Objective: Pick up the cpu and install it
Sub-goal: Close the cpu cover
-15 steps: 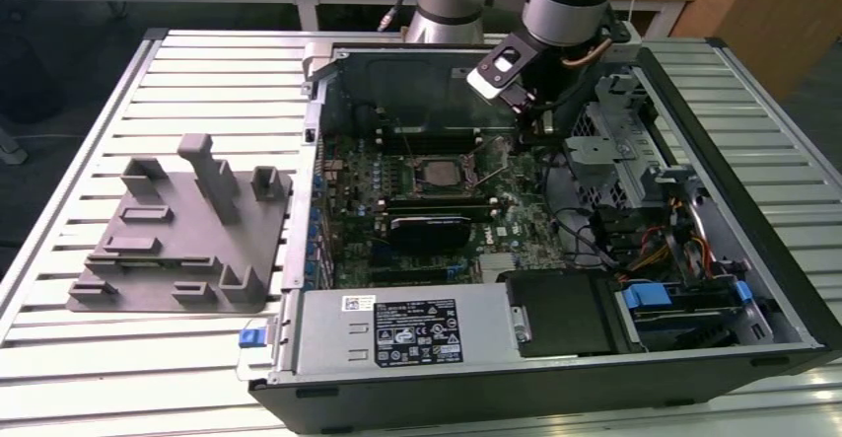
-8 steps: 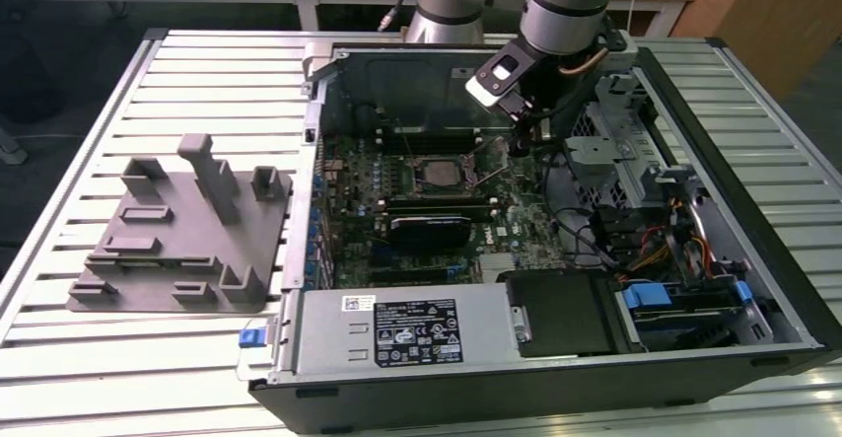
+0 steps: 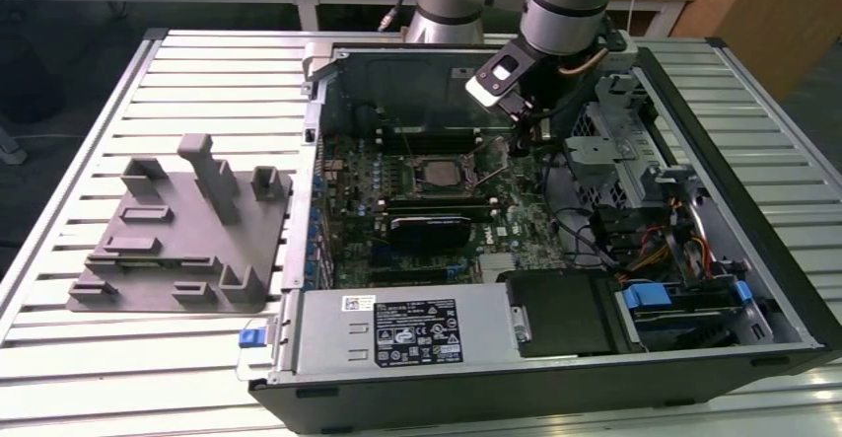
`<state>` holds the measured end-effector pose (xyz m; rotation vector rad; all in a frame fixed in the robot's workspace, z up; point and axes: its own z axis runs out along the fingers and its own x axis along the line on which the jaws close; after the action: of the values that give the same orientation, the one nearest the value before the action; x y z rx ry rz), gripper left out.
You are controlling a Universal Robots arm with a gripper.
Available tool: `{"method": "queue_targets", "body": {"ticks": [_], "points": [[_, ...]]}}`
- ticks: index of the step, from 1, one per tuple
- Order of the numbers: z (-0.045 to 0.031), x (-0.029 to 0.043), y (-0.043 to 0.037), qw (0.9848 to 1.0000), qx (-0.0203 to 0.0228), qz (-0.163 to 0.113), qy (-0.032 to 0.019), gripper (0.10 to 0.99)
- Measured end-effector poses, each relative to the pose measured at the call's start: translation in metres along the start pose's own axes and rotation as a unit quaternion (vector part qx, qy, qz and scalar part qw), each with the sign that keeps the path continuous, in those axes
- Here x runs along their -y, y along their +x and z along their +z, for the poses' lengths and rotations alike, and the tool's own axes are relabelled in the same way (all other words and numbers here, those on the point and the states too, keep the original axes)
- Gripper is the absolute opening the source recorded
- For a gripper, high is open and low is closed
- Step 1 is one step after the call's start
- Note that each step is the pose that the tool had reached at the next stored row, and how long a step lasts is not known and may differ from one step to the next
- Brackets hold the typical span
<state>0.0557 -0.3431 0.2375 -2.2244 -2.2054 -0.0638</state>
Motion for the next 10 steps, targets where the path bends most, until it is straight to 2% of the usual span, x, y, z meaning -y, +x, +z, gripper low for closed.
{"method": "queue_targets", "body": {"ticks": [4,10], "points": [[-0.0001,0.0052,0.0,1.0,0.0,0.0,0.0,0.106],[-0.0005,0.022,-0.0002,1.0,-0.0001,0.0,-0.0002,0.106]]}}
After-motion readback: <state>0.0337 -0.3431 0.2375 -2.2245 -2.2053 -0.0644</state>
